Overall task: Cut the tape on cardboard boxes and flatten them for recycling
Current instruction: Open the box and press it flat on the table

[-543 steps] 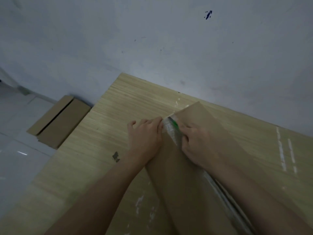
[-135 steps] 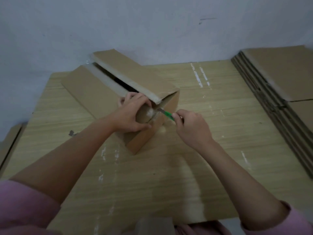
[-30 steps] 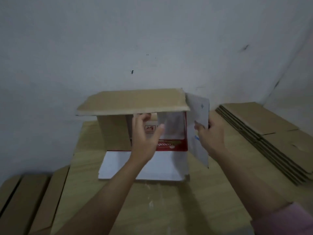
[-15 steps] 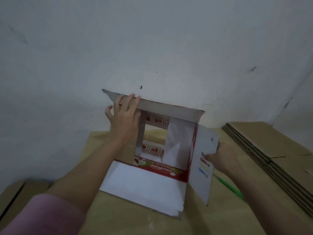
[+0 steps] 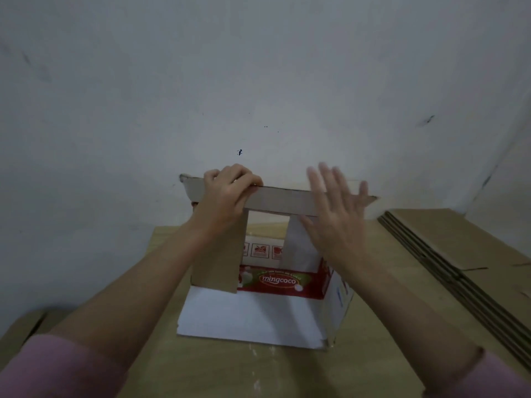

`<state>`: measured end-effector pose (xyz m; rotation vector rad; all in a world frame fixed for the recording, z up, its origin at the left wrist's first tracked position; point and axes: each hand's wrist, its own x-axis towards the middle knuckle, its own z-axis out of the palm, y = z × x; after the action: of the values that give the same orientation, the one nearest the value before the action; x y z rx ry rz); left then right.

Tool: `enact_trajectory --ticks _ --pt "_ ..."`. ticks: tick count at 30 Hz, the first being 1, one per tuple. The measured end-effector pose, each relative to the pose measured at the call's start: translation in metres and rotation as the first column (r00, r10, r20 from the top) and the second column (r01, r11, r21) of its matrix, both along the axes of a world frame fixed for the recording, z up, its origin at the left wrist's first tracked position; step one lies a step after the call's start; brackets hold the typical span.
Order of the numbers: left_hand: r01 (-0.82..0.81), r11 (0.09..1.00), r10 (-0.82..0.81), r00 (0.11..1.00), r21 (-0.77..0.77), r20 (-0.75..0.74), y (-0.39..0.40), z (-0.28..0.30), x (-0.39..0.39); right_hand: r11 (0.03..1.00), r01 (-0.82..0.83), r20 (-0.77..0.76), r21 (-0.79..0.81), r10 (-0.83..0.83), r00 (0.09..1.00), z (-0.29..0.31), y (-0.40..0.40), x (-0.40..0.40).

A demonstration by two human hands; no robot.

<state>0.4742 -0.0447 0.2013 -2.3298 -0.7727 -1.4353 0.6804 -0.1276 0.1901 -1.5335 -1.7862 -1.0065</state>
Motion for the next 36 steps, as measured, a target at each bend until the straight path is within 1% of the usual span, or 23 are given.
enact_trajectory --ticks 2,4,7,9,10,11,12,13,14,15,19,21,23,25,27,29,30,31,32,33,34,35,36 --pt "-0.03 0.997 0.029 0.999 0.077 0.026 -0.005 0.0 0.001 0.999 -0.046 0.016 0.017 0.046 0.999 0.0 0.011 -0.015" --pt "-0.168 0.975 0.153 0.982 0.143 0.111 -0.014 -0.005 0.002 0.995 -0.083 -0.092 0.05 0.087 0.992 0.006 0.016 -0.024" --pt "-0.284 0.955 0.266 0.947 0.087 0.181 -0.023 -0.028 0.001 0.989 -0.147 -0.237 -0.018 0.138 0.962 0.017 0.021 -0.027" --pt "-0.356 0.932 0.363 0.917 -0.072 0.166 -0.024 -0.048 0.0 0.981 -0.177 -0.288 -0.079 0.148 0.946 0.023 0.023 -0.027" --pt "-0.385 0.898 0.421 0.893 -0.215 0.157 -0.023 -0.056 0.001 0.98 -0.178 -0.291 -0.095 0.143 0.946 0.026 0.024 -0.026" --pt "-0.41 0.828 0.49 0.86 -0.383 0.14 -0.021 -0.062 0.003 0.979 -0.17 -0.289 -0.109 0.133 0.948 0.028 0.025 -0.025" --pt "-0.414 0.726 0.555 0.824 -0.55 0.113 -0.02 -0.065 0.006 0.979 -0.163 -0.288 -0.123 0.122 0.95 0.029 0.026 -0.024" --pt "-0.391 0.628 0.603 0.791 -0.672 0.102 -0.019 -0.068 0.01 0.978 -0.158 -0.286 -0.135 0.114 0.951 0.03 0.027 -0.022" --pt "-0.356 0.574 0.627 0.77 -0.738 0.117 -0.018 -0.069 0.013 0.978 -0.155 -0.281 -0.14 0.11 0.953 0.031 0.028 -0.021" --pt "-0.315 0.562 0.629 0.763 -0.765 0.148 -0.017 -0.07 0.016 0.979 -0.149 -0.271 -0.141 0.107 0.957 0.032 0.03 -0.02" --pt "-0.053 0.653 0.475 0.806 -0.756 0.353 -0.011 -0.06 0.02 0.978 -0.114 -0.237 -0.173 0.071 0.969 0.038 0.038 -0.016" --pt "0.072 0.653 0.412 0.801 -0.754 0.434 -0.006 -0.052 0.008 0.973 -0.114 -0.237 -0.201 0.065 0.969 0.042 0.044 -0.013" --pt "0.149 0.635 0.349 0.82 -0.758 0.453 0.004 -0.049 -0.015 0.972 -0.137 -0.216 -0.191 0.094 0.972 0.042 0.047 -0.01" --pt "0.039 0.66 0.325 0.885 -0.751 0.332 0.012 -0.046 -0.048 0.962 -0.206 -0.227 -0.179 0.163 0.96 0.039 0.047 -0.009" --pt "-0.151 0.659 0.408 0.895 -0.736 0.182 0.016 -0.045 -0.082 0.934 -0.317 -0.234 -0.164 0.275 0.932 0.034 0.041 -0.013" --pt "-0.27 0.564 0.512 0.856 -0.78 0.074 0.013 -0.042 -0.113 0.907 -0.393 -0.204 -0.151 0.36 0.91 0.03 0.024 -0.02" --pt "-0.262 0.492 0.535 0.843 -0.831 0.052 0.014 -0.044 -0.126 0.894 -0.417 -0.171 -0.166 0.391 0.905 0.029 0.013 -0.023" --pt "-0.198 0.41 0.546 0.835 -0.89 0.066 0.013 -0.044 -0.135 0.872 -0.432 -0.133 -0.23 0.411 0.902 0.027 0.001 -0.028" --pt "-0.105 0.329 0.551 0.828 -0.938 0.101 0.011 -0.042 -0.14 0.828 -0.429 -0.088 -0.362 0.428 0.9 0.024 -0.009 -0.033" --pt "-0.037 0.273 0.557 0.821 -0.961 0.127 0.01 -0.039 -0.141 0.742 -0.398 -0.056 -0.539 0.441 0.896 0.022 -0.017 -0.039" --pt "-0.019 0.233 0.551 0.826 -0.972 0.116 0.011 -0.036 -0.139 0.617 -0.355 -0.05 -0.703 0.454 0.89 0.018 -0.02 -0.044" --pt "-0.088 0.19 0.528 0.849 -0.978 0.026 0.013 -0.033 -0.134 0.501 -0.337 -0.082 -0.798 0.463 0.883 0.014 -0.02 -0.048" --pt "-0.244 0.148 0.491 0.86 -0.958 -0.143 0.014 -0.03 -0.125 0.457 -0.363 -0.138 -0.812 0.454 0.88 0.014 -0.018 -0.049"
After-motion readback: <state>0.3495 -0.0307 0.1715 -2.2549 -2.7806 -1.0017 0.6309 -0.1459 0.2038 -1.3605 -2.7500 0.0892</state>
